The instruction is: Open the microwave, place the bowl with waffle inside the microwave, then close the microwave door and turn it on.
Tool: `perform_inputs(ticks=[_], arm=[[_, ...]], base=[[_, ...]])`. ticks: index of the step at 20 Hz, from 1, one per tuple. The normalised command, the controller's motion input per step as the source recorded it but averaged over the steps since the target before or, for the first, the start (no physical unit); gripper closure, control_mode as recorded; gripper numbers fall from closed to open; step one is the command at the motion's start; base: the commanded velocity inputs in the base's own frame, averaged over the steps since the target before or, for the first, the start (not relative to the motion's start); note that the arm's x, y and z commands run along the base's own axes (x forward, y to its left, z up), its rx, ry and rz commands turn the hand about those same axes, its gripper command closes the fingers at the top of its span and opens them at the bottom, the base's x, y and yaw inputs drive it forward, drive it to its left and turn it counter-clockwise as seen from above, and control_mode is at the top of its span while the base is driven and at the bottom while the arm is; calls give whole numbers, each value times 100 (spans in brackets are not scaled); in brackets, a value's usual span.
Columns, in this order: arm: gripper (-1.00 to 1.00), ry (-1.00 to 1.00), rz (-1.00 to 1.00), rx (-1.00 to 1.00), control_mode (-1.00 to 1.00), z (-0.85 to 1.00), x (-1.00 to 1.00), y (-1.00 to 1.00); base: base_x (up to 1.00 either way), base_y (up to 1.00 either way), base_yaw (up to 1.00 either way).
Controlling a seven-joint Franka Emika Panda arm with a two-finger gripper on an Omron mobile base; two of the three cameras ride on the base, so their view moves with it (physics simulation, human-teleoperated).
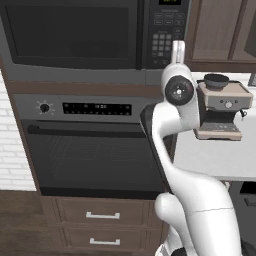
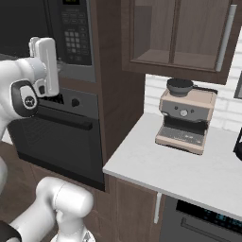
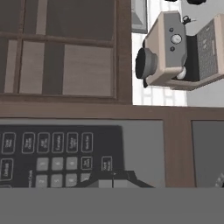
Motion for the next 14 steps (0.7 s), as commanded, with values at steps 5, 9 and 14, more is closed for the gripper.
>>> perform_inputs(ticks=[5, 9, 14], arm=[[100, 0, 0, 0, -100, 3, 39, 0], [100, 0, 0, 0, -100, 1, 34, 0], [100, 0, 0, 0, -100, -1, 39, 0]], base=[[0, 0, 0], [0, 0, 0], [0, 0, 0]])
